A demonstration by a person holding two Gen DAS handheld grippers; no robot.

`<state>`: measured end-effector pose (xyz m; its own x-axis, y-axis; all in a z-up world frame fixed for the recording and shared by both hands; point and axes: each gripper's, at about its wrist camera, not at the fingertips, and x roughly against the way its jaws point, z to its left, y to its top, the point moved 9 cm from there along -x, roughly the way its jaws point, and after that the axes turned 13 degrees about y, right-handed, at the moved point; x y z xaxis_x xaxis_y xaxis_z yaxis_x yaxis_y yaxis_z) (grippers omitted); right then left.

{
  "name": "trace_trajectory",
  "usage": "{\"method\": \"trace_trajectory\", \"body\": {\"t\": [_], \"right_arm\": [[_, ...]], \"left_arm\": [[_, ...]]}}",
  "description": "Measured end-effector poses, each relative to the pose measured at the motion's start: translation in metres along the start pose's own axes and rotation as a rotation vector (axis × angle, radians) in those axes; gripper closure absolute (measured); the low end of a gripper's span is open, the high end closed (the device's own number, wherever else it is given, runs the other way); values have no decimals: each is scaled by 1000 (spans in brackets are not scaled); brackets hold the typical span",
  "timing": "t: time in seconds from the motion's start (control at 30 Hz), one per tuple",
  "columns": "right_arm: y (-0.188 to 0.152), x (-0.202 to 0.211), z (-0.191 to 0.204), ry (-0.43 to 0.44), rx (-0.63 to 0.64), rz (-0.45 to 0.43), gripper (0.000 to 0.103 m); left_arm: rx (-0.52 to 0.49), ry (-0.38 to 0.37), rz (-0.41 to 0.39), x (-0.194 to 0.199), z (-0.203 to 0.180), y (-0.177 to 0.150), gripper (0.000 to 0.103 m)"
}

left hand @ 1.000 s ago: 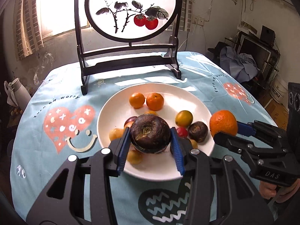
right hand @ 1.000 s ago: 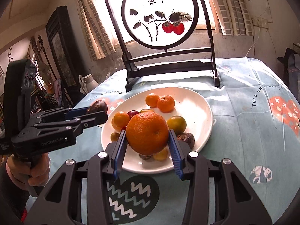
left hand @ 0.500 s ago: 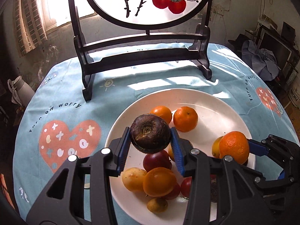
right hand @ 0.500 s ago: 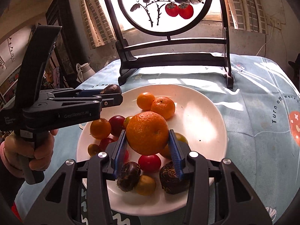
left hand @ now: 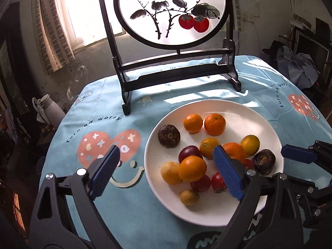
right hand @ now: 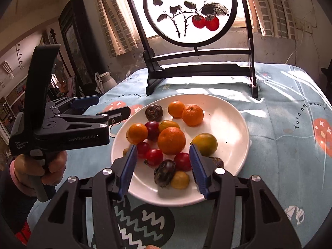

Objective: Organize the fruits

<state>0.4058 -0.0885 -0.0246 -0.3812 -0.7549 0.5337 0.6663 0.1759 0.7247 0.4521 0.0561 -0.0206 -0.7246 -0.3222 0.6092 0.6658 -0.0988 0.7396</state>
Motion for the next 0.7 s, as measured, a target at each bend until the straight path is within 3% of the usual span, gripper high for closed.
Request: {"method": "trace_trajectory", "body": {"t": [0.03,0.23,0.3,0.33,0.53,0.7], "right_arm": [[-6,8,8,0,17,6,36],[-51,51,49,-15,80,9,34],[-67,63,57,-42,117,0,16],[-75,67,60,-57,134,-7,2],[-100,81,56,-122,126,-41,1],[-100,84,55,-211,183,-53,1]], "left_arm": [[6,0,-13,12,4,-6,10],[28,-28,-34,78,16,-61,4],[31,-56,-43,95,13,-83,4],[31,-64,-50,102,12,-93,3],[28,-71,-82,114,5,-139,3],[50,-28,-45,106,17,-153,3]]}}
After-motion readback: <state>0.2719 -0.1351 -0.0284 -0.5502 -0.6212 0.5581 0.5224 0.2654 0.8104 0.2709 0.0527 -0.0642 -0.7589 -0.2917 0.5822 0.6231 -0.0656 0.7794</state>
